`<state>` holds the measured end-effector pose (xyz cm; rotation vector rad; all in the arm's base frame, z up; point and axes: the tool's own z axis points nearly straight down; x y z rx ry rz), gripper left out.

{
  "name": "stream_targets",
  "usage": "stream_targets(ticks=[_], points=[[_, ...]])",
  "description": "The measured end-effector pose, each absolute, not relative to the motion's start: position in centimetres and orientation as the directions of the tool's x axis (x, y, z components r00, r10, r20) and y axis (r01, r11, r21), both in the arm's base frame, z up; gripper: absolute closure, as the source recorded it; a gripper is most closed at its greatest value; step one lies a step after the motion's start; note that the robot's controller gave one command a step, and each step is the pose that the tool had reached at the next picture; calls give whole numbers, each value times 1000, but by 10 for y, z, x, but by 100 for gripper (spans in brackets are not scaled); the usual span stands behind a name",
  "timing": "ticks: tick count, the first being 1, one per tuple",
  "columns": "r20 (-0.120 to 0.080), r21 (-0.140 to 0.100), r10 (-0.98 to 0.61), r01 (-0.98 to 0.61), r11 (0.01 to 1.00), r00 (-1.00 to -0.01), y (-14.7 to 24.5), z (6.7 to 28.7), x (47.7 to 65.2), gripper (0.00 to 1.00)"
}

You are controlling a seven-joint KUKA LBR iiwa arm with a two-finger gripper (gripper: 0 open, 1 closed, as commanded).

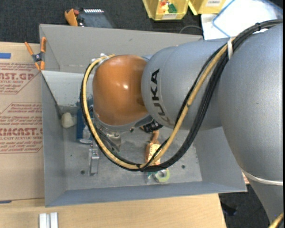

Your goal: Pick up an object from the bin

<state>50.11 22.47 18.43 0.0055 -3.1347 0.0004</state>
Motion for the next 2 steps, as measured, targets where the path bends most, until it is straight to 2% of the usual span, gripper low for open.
stream_targets(ticks=[1,2], points=[[0,1,-1,-1,1000,-1000,223,189,503,0],[-9,3,-215,-215,977,-977,212,148,562,0]])
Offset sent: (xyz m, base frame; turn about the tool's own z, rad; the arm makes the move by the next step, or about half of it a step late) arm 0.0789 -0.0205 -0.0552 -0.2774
